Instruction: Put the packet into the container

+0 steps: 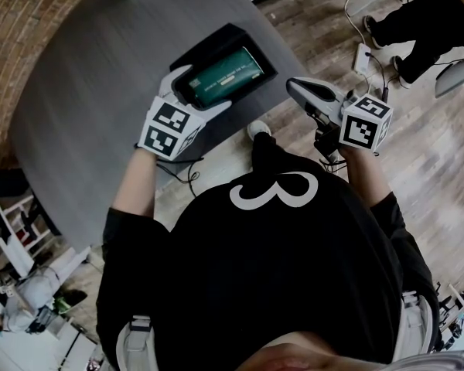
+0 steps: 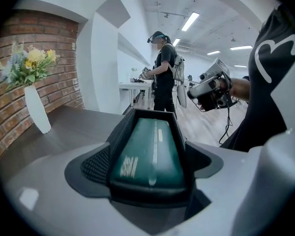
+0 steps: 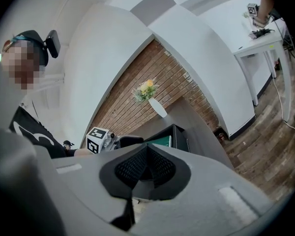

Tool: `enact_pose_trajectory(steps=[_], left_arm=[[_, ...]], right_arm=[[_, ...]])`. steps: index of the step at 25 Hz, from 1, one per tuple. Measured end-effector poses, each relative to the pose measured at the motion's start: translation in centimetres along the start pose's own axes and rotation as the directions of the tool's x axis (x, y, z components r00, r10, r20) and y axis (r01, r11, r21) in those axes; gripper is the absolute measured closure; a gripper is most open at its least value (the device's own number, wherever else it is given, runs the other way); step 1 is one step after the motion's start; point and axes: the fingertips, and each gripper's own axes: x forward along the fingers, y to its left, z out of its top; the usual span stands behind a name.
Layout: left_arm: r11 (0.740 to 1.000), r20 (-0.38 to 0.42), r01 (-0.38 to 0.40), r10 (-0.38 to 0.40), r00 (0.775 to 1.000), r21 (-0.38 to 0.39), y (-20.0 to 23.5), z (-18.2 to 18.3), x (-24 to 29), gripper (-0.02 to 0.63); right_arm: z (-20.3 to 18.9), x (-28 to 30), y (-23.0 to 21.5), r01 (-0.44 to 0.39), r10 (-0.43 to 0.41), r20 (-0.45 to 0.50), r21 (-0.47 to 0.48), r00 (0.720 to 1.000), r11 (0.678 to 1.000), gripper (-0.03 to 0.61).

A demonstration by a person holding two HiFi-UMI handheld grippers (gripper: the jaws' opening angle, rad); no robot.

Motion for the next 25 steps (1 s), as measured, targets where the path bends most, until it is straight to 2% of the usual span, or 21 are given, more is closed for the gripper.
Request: enact_pose_trajectory(steps=[4, 8, 11, 14, 16, 18, 20, 25], left_arm=[[1.0, 0.029, -0.003, 0.003, 1.0, -0.013, -0.1, 0.5, -0.5, 0.117], [0.997, 0.083, -0.055, 0.06, 0.995, -0.057, 0.8, 1.0, -1.6, 0.126], [0.986, 0.182, -0.078, 0.104, 0.978, -0.147, 0.8, 2.8, -3.6, 0.206], [0.967, 0.289, -0.084, 0.154, 0.945, -0.238, 0.9, 5.3, -6.4, 0.319], [0.947, 0.355, -0.052, 0.169, 0.919, -0.317, 0.5, 6.6, -8.4, 0.344], [0.927, 0.407, 0.003, 0.161, 0.899, -0.374, -0.4, 7.5, -10.3, 0.405], [0.917, 0.442, 0.05, 0.143, 0.885, -0.396, -1.8, 8.3, -12.0, 0.482], [0.905, 0.48, 0.102, 0.121, 0.869, -0.414, -5.9, 8.6, -15.0, 0.584]], right_arm=[[0.1, -0.2, 0.5, 0.001, -0.001, -0.006, -0.029, 1.0, 1.0, 0.577], [0.2, 0.1, 1.5, -0.006, 0.006, -0.011, -0.056, 1.0, 0.998, 0.577], [0.1, 0.0, 2.5, -0.021, 0.019, -0.015, -0.087, 1.0, 0.996, 0.577], [0.8, 0.2, 4.0, -0.033, 0.03, -0.029, -0.145, 0.999, 0.989, 0.577], [1.2, 0.3, 5.2, -0.047, 0.042, -0.034, -0.177, 0.999, 0.983, 0.577], [1.6, 0.4, 6.7, -0.07, 0.065, -0.03, -0.2, 0.997, 0.977, 0.577], [1.9, 0.4, 8.3, -0.098, 0.095, -0.023, -0.23, 0.995, 0.968, 0.577], [1.2, 0.6, 12.3, -0.181, 0.175, -0.046, -0.299, 0.983, 0.937, 0.577]])
